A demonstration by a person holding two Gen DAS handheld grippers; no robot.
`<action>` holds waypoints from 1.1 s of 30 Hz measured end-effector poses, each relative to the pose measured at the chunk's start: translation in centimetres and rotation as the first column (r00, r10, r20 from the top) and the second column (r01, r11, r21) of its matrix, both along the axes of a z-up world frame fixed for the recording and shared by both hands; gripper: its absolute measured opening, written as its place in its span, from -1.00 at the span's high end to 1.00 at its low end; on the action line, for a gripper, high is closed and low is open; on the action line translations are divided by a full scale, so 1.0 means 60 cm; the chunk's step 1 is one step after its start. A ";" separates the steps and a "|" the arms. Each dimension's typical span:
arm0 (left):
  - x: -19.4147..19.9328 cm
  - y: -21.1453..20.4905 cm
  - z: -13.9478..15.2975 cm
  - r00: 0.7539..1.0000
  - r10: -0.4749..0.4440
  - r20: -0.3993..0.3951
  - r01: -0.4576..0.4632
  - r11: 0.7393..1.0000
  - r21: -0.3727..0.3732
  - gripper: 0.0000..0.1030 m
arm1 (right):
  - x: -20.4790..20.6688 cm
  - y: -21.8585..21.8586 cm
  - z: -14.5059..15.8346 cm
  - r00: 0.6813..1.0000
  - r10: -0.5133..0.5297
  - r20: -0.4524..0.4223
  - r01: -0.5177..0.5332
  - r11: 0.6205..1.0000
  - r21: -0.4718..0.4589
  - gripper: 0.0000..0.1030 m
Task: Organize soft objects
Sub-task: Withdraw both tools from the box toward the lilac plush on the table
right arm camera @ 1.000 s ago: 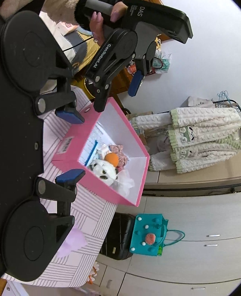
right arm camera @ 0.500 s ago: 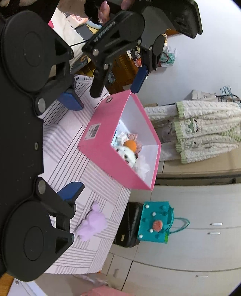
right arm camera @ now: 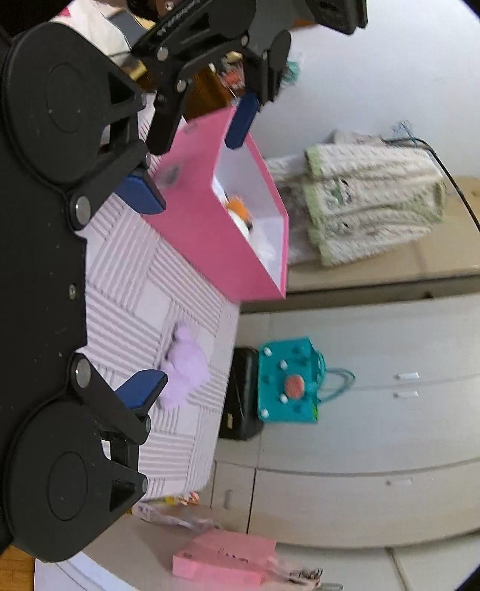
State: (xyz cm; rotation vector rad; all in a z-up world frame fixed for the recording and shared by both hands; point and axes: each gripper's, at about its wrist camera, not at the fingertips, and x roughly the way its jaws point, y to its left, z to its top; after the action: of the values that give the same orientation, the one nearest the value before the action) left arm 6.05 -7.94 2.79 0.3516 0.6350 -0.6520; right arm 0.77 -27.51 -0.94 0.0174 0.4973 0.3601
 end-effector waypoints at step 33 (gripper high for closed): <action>0.254 -0.176 -0.104 0.971 0.100 -0.218 -0.144 0.970 -0.194 -0.88 | 0.216 -0.072 -0.162 0.960 -0.237 -0.148 0.251 0.964 0.089 -0.71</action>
State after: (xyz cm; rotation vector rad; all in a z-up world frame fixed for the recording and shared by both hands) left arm 21.32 -18.51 -3.45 0.0470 0.7730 -0.6343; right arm 13.73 -31.80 -10.68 0.2073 0.6033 0.1429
